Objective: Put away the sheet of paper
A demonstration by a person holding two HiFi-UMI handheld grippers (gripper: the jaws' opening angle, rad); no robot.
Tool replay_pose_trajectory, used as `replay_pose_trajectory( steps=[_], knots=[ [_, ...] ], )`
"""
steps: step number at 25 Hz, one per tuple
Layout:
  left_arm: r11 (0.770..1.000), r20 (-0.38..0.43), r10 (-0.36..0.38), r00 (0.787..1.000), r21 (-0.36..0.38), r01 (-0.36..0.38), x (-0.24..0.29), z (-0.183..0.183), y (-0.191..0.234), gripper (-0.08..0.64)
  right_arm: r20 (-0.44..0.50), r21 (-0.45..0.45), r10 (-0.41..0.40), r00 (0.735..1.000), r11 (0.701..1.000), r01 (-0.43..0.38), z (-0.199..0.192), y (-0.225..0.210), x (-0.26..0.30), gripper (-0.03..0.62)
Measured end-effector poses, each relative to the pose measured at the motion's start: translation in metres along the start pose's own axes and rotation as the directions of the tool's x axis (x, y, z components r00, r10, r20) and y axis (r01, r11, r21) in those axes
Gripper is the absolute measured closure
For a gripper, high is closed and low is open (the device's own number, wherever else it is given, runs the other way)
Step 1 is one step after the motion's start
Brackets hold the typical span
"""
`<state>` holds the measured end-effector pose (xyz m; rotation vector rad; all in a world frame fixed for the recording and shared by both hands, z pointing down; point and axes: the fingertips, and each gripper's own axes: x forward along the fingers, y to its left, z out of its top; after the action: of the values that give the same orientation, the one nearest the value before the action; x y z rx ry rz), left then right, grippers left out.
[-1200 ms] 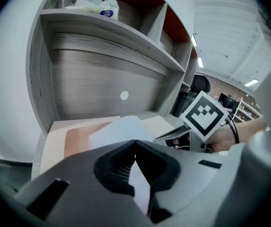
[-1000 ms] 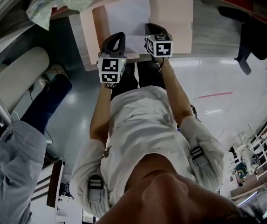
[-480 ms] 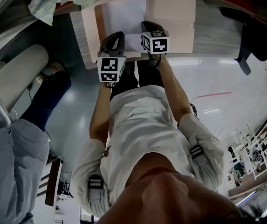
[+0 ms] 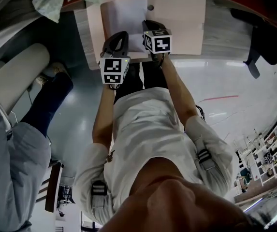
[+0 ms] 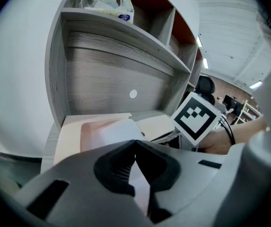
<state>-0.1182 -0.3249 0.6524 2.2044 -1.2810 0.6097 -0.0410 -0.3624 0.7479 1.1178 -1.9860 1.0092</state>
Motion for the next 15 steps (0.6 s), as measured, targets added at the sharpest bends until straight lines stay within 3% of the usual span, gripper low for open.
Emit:
replay_pose_trajectory(
  steps=[15],
  knots=[
    [1.000,0.006,0.005,1.000,-0.001,-0.005,-0.007,-0.004,0.005,0.540,-0.020,-0.049,0.005,1.000,0.999,-0.006,-0.005,0.017,0.014,0.571]
  ],
)
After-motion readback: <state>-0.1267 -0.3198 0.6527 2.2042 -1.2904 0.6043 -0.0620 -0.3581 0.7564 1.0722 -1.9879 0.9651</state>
